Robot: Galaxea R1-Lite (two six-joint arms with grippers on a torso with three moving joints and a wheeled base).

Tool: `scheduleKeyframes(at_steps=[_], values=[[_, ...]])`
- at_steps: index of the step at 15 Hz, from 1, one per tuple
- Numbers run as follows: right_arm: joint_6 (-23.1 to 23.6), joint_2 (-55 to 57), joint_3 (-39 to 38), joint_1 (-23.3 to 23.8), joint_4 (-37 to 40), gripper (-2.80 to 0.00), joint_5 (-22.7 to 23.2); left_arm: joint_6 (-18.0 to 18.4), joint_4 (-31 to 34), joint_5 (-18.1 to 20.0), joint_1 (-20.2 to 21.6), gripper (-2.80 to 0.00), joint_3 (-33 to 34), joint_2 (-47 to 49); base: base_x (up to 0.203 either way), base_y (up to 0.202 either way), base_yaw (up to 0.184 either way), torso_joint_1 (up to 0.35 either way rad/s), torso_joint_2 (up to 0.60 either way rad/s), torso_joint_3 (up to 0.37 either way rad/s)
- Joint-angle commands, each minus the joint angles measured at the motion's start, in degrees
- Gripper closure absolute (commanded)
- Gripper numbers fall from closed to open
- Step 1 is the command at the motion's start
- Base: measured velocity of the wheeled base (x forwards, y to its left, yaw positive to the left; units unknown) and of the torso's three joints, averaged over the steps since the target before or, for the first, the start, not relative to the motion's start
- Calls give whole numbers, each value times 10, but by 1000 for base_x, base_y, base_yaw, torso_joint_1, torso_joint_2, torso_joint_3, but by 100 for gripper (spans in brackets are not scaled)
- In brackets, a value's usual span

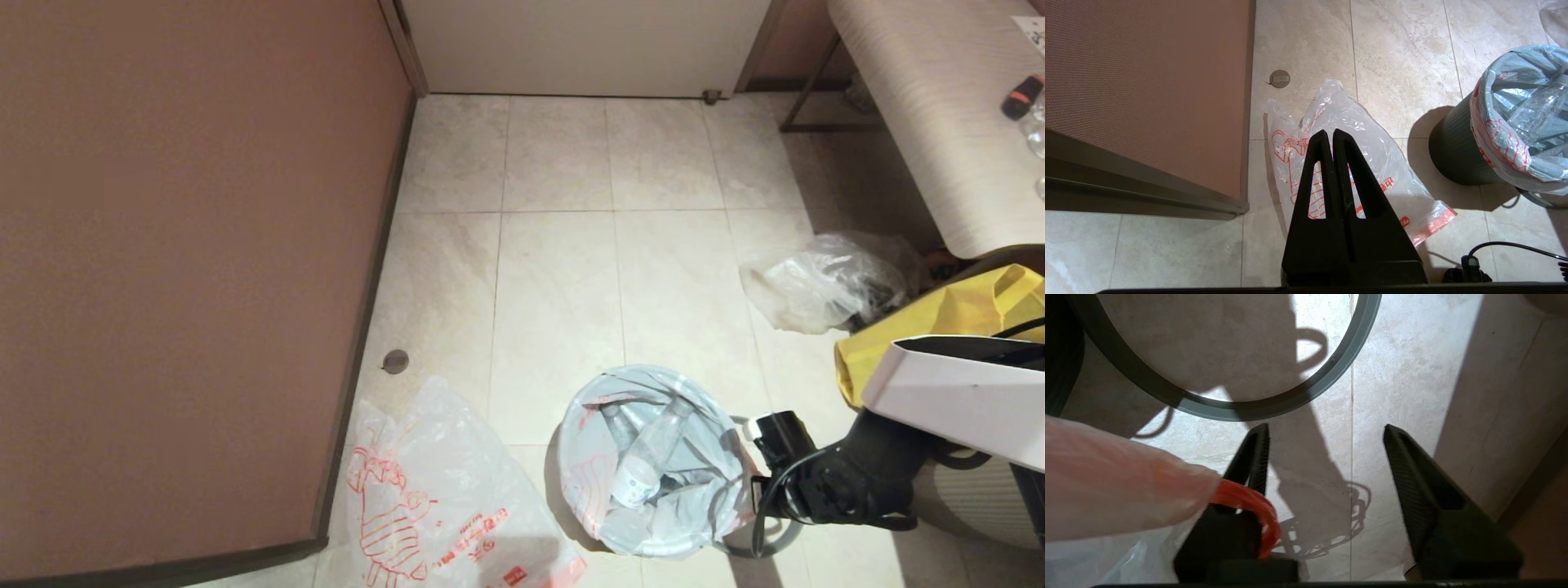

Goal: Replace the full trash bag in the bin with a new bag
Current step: Place the trash bag on the floor

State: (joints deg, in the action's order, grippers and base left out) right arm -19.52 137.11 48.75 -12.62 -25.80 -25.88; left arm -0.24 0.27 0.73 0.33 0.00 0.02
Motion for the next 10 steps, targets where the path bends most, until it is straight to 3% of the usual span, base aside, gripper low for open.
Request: scheduleKeyframes(at_steps=[1,10], values=[[-2,-1,-2,0,-2,0,-1,0,0,0,0,0,0,0,0,0,0,0,0,0],[-5,-124,-89,-14,6,0,35,0,0,0,0,0,0,0,0,0,0,0,0,0]])
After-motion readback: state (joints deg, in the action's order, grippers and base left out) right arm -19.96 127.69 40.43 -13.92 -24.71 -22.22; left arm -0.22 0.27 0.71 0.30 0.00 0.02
